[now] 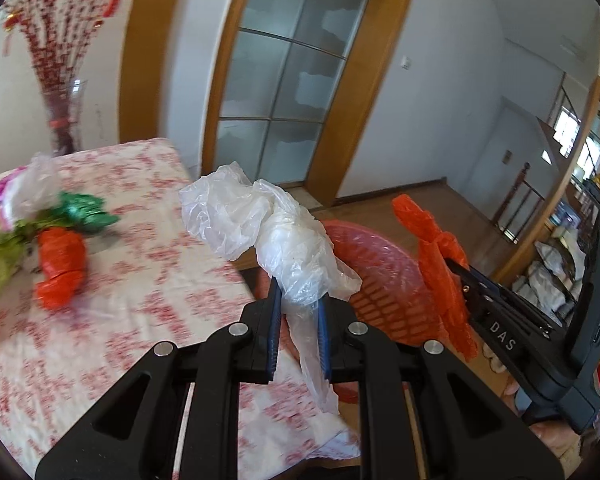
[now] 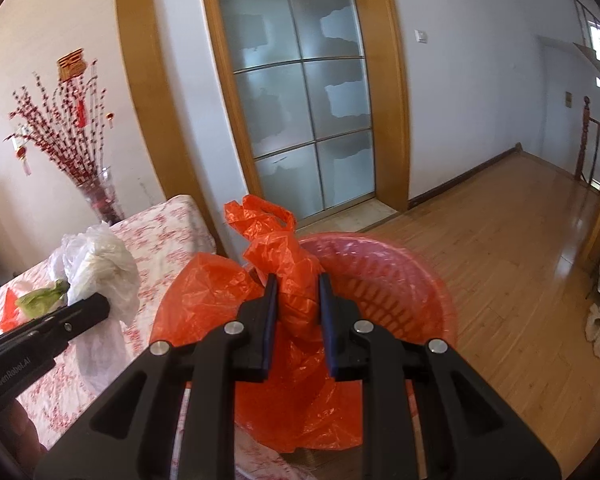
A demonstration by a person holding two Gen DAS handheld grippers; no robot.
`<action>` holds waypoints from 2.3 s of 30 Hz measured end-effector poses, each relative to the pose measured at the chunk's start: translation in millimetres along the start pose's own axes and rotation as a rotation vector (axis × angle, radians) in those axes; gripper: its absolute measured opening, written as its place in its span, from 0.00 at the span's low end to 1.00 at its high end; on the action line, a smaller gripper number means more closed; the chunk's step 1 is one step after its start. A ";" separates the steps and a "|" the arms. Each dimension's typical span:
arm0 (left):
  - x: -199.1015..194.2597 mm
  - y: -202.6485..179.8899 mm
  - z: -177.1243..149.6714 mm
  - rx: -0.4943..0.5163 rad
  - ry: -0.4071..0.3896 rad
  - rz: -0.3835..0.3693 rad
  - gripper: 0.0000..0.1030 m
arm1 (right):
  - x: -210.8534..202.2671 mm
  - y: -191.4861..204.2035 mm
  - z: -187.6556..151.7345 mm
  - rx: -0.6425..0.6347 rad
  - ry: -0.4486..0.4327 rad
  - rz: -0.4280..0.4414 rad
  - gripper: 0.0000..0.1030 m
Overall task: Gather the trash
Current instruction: 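Carry both bags over the orange wastebasket and open both grippers to drop them, then move both open grippers back over the pile of bags on the table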
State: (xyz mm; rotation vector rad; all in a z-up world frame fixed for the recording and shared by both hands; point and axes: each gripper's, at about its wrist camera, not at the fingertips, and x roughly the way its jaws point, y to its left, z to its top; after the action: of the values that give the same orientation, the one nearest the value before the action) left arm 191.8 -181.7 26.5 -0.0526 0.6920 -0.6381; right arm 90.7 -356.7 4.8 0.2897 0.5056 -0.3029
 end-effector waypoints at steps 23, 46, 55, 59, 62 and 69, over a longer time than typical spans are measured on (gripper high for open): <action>77.4 -46.7 -2.3 0.112 0.137 -0.104 0.15 | 51.5 -47.8 6.7 0.121 0.040 -0.074 0.20; 77.4 -18.7 -14.9 0.050 0.155 0.009 0.57 | 62.2 -61.6 0.5 0.150 0.050 -0.115 0.56; 17.3 28.3 -20.6 0.054 0.045 0.196 0.75 | 47.3 -20.9 -3.6 0.040 0.023 -0.093 0.72; -5.4 56.0 -21.0 0.015 0.012 0.288 0.77 | 43.5 14.3 -7.1 -0.028 0.026 -0.042 0.72; -23.1 82.3 -23.3 -0.023 0.001 0.344 0.77 | 43.1 39.0 -10.1 -0.067 0.038 -0.003 0.72; -66.1 139.1 -36.2 -0.104 -0.032 0.464 0.77 | 41.1 111.6 -18.3 -0.142 0.071 0.128 0.72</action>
State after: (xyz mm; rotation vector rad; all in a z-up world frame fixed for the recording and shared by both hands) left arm 204.6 -26.0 1.8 0.0021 0.6764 -0.1558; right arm 156.4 -257.0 -9.7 0.1944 0.5728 -0.1319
